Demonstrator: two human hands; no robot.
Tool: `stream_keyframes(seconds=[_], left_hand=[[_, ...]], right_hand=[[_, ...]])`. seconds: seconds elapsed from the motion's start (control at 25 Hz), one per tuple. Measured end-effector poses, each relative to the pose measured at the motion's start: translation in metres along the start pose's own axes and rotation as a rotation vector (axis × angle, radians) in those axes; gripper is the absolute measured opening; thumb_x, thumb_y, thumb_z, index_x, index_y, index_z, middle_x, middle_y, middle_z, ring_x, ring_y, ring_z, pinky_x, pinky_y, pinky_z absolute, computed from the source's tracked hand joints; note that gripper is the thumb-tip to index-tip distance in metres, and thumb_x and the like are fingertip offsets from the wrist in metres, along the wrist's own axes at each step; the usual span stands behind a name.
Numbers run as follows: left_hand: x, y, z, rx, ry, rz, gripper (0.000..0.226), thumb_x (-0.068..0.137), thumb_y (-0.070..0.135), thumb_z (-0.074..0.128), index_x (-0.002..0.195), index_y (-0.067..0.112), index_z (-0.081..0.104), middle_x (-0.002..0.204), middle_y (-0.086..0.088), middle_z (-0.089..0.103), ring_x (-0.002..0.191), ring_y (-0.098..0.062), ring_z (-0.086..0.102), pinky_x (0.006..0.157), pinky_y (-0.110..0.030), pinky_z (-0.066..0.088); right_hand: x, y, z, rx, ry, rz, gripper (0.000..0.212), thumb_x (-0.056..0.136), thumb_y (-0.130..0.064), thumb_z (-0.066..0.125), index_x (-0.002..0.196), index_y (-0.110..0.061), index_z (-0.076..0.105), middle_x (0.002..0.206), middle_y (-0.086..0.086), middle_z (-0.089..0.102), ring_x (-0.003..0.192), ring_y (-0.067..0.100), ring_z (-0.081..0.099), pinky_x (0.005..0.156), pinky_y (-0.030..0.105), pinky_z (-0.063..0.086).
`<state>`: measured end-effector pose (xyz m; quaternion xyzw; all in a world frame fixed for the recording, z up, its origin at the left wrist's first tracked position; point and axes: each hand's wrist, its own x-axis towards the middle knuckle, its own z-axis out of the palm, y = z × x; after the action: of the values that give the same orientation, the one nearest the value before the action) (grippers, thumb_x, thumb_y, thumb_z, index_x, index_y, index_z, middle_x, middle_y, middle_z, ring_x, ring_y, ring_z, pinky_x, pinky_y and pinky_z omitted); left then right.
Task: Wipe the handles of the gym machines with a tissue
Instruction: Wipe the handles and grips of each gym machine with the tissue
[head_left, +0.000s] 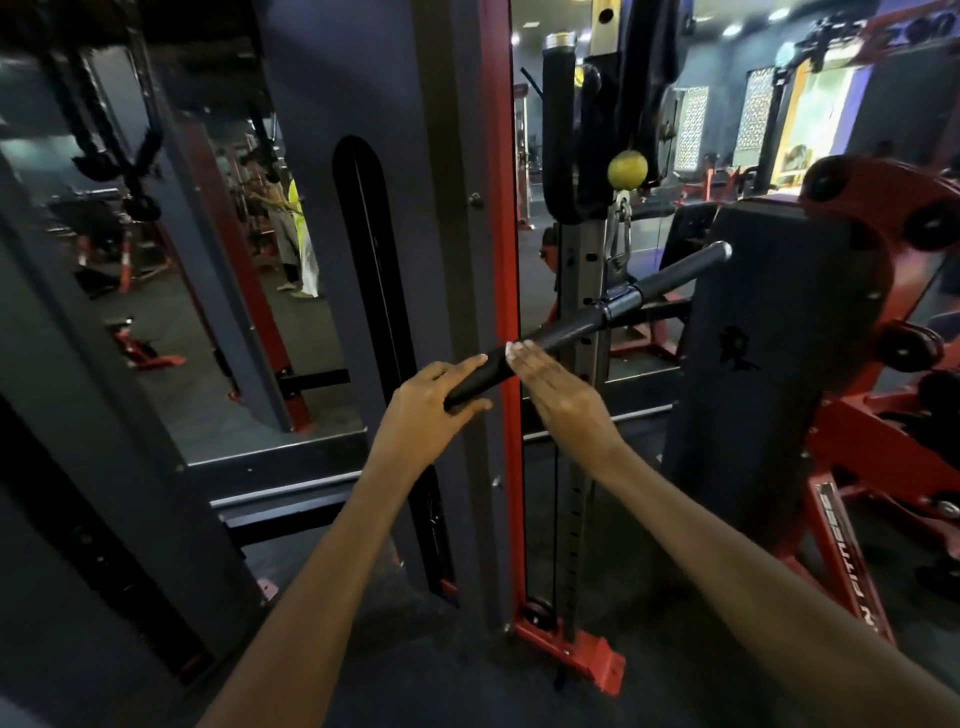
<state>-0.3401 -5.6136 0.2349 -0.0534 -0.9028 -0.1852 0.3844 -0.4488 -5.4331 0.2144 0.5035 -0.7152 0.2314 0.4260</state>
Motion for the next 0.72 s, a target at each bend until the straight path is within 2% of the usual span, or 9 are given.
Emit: stream_keyframes(seconds=[0.04,0.16,0.2,0.32,0.36,0.48,0.52,0.64,0.72], left_hand=[[0.002,0.000,-0.001,0.091,-0.012,-0.008,0.054,0.084,0.030,0.074,0.135,0.022,0.057,0.100,-0.005,0.062,0.079,-0.016,0.062,0.072,-0.031,0.054],[0.004,0.005,0.002,0.290,-0.008,-0.021,0.054,0.086,0.037,0.070,0.137,0.026,0.055,0.095,-0.006,0.058,0.072,-0.019,0.058,0.058,-0.032,0.050],[0.004,0.006,0.004,0.339,-0.003,-0.021,0.054,0.086,0.038,0.070,0.137,0.027,0.055,0.094,-0.007,0.057,0.070,-0.019,0.056,0.055,-0.031,0.048],[0.008,0.002,0.002,0.391,-0.008,-0.037,0.053,0.089,0.039,0.066,0.139,0.028,0.052,0.089,-0.007,0.050,0.061,-0.014,0.043,0.050,-0.030,0.041],[0.009,0.000,0.000,0.384,-0.024,-0.037,0.053,0.090,0.041,0.064,0.140,0.028,0.051,0.088,-0.005,0.047,0.060,-0.014,0.042,0.051,-0.031,0.042],[0.012,-0.002,-0.004,0.304,-0.072,-0.064,0.054,0.091,0.044,0.060,0.142,0.029,0.048,0.088,0.001,0.040,0.066,-0.014,0.045,0.059,-0.033,0.045],[0.013,-0.002,-0.003,0.266,-0.069,-0.071,0.054,0.091,0.042,0.061,0.142,0.028,0.049,0.087,0.001,0.040,0.067,-0.014,0.046,0.061,-0.035,0.047],[0.014,-0.004,-0.002,0.207,-0.047,-0.056,0.055,0.088,0.036,0.068,0.138,0.022,0.053,0.084,-0.002,0.045,0.067,-0.018,0.051,0.063,-0.042,0.053],[0.014,-0.005,-0.001,0.188,-0.062,-0.078,0.055,0.088,0.037,0.067,0.139,0.023,0.052,0.084,-0.003,0.047,0.070,-0.019,0.053,0.065,-0.040,0.053]], right_hand=[[0.004,0.014,-0.001,-0.015,0.006,-0.006,0.043,0.089,0.002,0.038,0.131,-0.001,0.050,0.133,0.016,0.053,0.124,0.021,0.050,0.103,0.037,0.042],[0.014,0.041,-0.001,0.070,0.136,0.491,0.043,0.092,-0.002,0.038,0.135,-0.004,0.045,0.139,0.015,0.047,0.130,0.020,0.041,0.104,0.043,0.041],[0.018,0.032,0.002,0.083,0.130,0.502,0.044,0.091,-0.002,0.038,0.135,-0.003,0.044,0.139,0.015,0.047,0.131,0.022,0.041,0.105,0.045,0.040],[0.012,0.018,0.014,-0.023,0.001,0.001,0.047,0.087,0.007,0.042,0.134,-0.001,0.047,0.136,0.015,0.051,0.127,0.025,0.048,0.107,0.041,0.037],[0.013,0.032,0.010,-0.017,-0.004,-0.040,0.048,0.087,0.009,0.044,0.134,-0.002,0.046,0.136,0.014,0.051,0.127,0.024,0.048,0.107,0.041,0.038],[0.013,0.055,0.005,0.114,0.143,0.502,0.044,0.091,0.002,0.044,0.134,-0.004,0.046,0.139,0.013,0.048,0.131,0.024,0.044,0.106,0.044,0.040],[0.017,0.041,0.007,0.149,0.165,0.554,0.042,0.092,-0.001,0.042,0.134,-0.004,0.046,0.138,0.013,0.048,0.131,0.024,0.043,0.106,0.044,0.040],[0.011,-0.004,0.021,0.036,0.055,-0.017,0.042,0.091,0.003,0.044,0.132,-0.001,0.048,0.134,0.015,0.052,0.126,0.024,0.049,0.107,0.039,0.039],[0.005,0.028,0.019,0.050,0.062,-0.042,0.045,0.090,0.005,0.046,0.134,-0.003,0.046,0.137,0.014,0.050,0.130,0.021,0.045,0.112,0.033,0.032]])
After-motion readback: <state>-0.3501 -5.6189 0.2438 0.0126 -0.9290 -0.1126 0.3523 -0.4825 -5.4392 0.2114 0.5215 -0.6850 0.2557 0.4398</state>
